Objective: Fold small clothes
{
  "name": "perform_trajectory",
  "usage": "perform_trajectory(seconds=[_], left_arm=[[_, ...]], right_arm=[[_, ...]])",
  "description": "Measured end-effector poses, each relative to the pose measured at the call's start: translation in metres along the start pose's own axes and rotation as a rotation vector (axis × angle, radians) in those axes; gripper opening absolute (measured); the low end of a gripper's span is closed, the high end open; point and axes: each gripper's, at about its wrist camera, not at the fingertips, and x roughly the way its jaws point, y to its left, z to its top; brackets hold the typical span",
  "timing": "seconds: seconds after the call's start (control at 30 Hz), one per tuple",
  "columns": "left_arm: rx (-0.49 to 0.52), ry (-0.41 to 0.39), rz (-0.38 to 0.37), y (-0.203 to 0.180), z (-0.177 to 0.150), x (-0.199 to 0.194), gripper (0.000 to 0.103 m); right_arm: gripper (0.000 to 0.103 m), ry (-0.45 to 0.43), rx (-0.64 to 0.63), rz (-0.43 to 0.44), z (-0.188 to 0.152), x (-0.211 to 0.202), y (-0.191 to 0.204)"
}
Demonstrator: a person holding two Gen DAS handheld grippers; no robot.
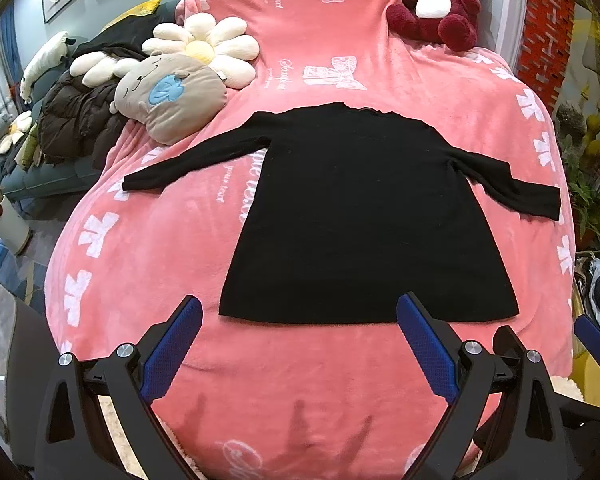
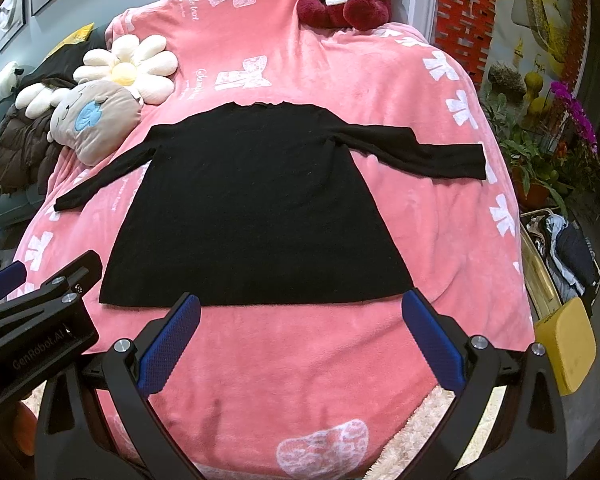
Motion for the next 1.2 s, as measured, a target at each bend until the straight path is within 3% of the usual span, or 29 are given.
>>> perform_trajectory(seconds=[1.2], left_arm=[[-0.002,0.018,0.004,-0.0024,0.0000,0.0072,0.095]], right_arm=[[0.098,0.024,-0.011,0.010,0.0049,0.0089,0.0082]])
